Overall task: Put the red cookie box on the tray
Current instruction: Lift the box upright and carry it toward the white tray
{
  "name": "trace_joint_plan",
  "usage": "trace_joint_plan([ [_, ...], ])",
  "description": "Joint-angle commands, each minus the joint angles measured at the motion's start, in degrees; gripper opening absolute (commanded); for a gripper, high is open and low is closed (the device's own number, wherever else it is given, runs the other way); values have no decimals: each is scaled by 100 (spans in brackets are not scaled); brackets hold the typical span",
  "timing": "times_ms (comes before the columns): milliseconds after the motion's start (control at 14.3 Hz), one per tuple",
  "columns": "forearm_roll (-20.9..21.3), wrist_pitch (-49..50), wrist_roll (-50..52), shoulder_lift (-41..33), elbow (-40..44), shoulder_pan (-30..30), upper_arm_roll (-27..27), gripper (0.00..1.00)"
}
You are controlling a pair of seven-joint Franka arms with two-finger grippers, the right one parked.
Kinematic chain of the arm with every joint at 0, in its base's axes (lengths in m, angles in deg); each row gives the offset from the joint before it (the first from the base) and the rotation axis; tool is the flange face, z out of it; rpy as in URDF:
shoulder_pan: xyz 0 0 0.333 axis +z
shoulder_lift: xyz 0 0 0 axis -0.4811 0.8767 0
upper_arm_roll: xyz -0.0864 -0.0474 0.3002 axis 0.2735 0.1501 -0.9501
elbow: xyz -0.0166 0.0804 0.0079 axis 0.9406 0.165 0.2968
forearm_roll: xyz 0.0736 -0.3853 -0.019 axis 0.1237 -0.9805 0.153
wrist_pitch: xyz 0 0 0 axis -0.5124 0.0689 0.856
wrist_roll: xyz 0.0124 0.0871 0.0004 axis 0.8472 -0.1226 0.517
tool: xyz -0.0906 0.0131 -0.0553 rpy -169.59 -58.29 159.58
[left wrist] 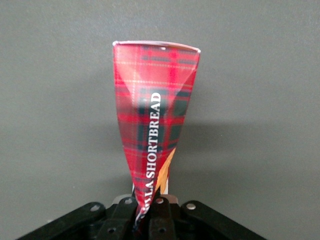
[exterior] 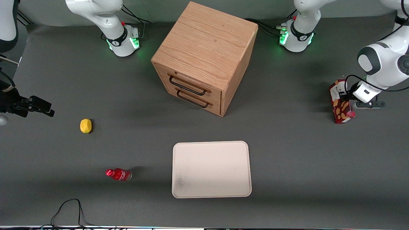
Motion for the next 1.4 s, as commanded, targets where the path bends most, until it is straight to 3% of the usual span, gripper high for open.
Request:
trace_joint_plan([
  [0,-66,828,-61,-604,273,10,30,0],
  [140,-57,2091,-52,-964,905,-16,57,0],
  [419,-57,4668,44,-1107,2986,-139,162,0],
  [628,-48,5821,350,-1098,4139,-210,329,0],
  [1047,-74,6203,930,-608,5265,-271,890,0],
  [1326,-101,6098,2528,437,6127,-770,1602,0],
])
